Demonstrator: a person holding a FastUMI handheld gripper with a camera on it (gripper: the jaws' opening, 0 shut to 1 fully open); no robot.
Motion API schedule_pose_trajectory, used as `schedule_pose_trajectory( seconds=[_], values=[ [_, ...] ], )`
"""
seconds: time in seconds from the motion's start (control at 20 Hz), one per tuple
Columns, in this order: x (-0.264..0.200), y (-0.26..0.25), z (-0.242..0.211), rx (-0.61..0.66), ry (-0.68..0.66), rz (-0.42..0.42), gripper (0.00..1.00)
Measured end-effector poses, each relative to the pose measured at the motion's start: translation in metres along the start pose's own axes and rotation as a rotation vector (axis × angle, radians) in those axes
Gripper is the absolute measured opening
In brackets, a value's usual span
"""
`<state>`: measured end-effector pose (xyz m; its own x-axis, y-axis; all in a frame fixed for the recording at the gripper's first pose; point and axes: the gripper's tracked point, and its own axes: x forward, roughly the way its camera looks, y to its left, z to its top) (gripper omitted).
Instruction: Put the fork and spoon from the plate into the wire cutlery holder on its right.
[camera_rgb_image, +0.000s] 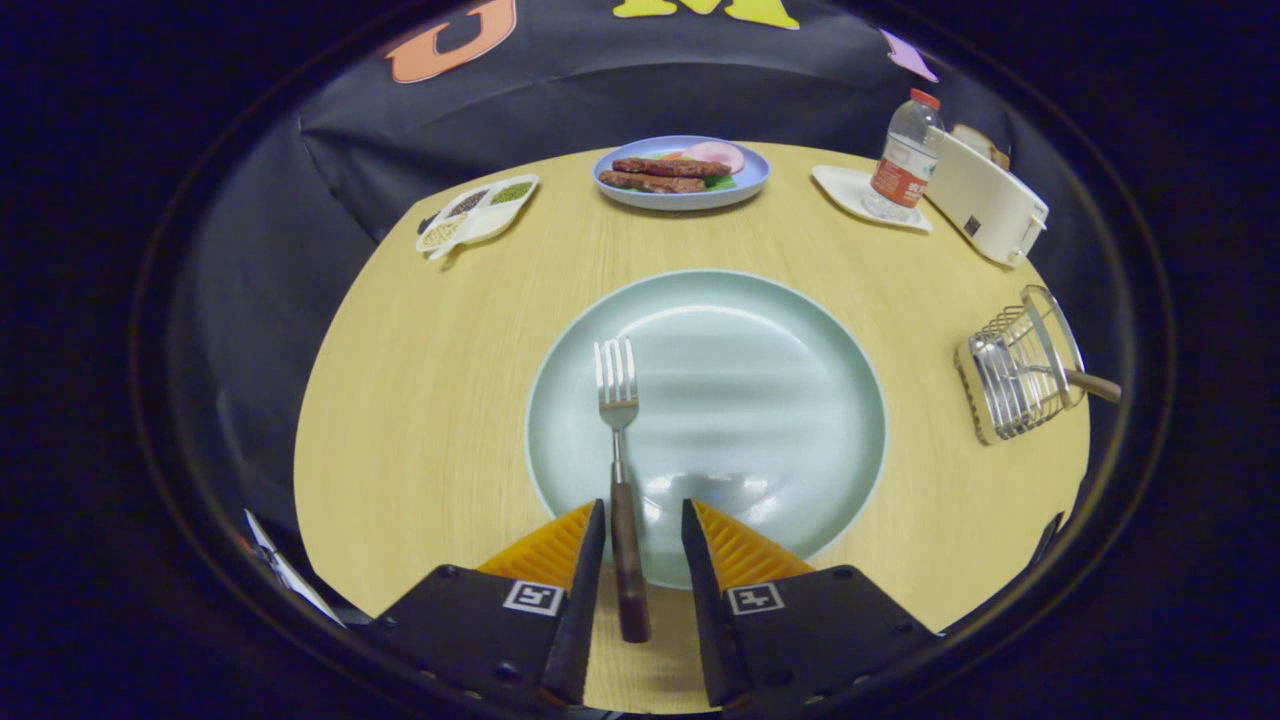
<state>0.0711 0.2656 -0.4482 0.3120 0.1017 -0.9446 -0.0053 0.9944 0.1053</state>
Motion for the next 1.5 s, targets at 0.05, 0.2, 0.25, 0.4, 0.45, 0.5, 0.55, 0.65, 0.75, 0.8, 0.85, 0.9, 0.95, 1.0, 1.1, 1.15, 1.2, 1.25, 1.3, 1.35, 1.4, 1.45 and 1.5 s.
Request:
schedule_pose_trajectory(
  seconds=[0.05,0.2,0.25,0.4,0.45,0.5,0.55,0.65,0.75,0.8,0.85,0.9,0.95,1.0,1.1,1.15,1.2,1.25,1.3,1.35,1.4,1.45,1.5],
  values=[
    [0.003,-0.001,-0.001,0.006,0.006,-0.005,0.42],
    [0.012,-0.002,-0.005,0.005,0.034,-0.004,0.29],
    [0.011,-0.002,-0.003,-0.007,0.035,-0.004,0.20],
    [0.008,0.001,-0.002,-0.054,0.030,0.000,0.13],
    [0.014,0.001,-0.002,-0.064,0.028,-0.004,0.12],
    [0.013,-0.001,-0.001,-0.076,0.029,-0.008,0.07],
    [0.011,0.000,0.000,-0.087,0.029,0.000,0.06],
    [0.006,-0.001,0.000,-0.108,0.029,0.014,0.06],
    [-0.006,-0.006,0.003,-0.124,0.021,0.020,0.06],
    [-0.013,-0.007,0.005,-0.132,0.012,0.029,0.06],
    [-0.020,-0.010,0.008,-0.142,0.001,0.040,0.06],
    [-0.028,-0.013,0.011,-0.151,-0.009,0.049,0.06],
    [-0.036,-0.017,0.014,-0.162,-0.018,0.060,0.06],
    [-0.043,-0.021,0.016,-0.172,-0.019,0.071,0.03],
    [-0.059,-0.033,0.021,-0.191,-0.032,0.085,0.03],
    [-0.068,-0.041,0.027,-0.200,-0.045,0.086,0.03],
    [-0.077,-0.049,0.031,-0.206,-0.057,0.086,0.03],
    [-0.087,-0.059,0.036,-0.208,-0.066,0.085,0.03],
    [-0.096,-0.069,0.040,-0.209,-0.074,0.084,0.03],
    [-0.105,-0.080,0.044,-0.208,-0.076,0.084,0.03],
    [-0.112,-0.093,0.047,-0.208,-0.078,0.078,0.03],
    [-0.119,-0.109,0.051,-0.204,-0.080,0.069,0.03],
    [-0.125,-0.124,0.053,-0.197,-0.078,0.056,0.03]
  ],
)
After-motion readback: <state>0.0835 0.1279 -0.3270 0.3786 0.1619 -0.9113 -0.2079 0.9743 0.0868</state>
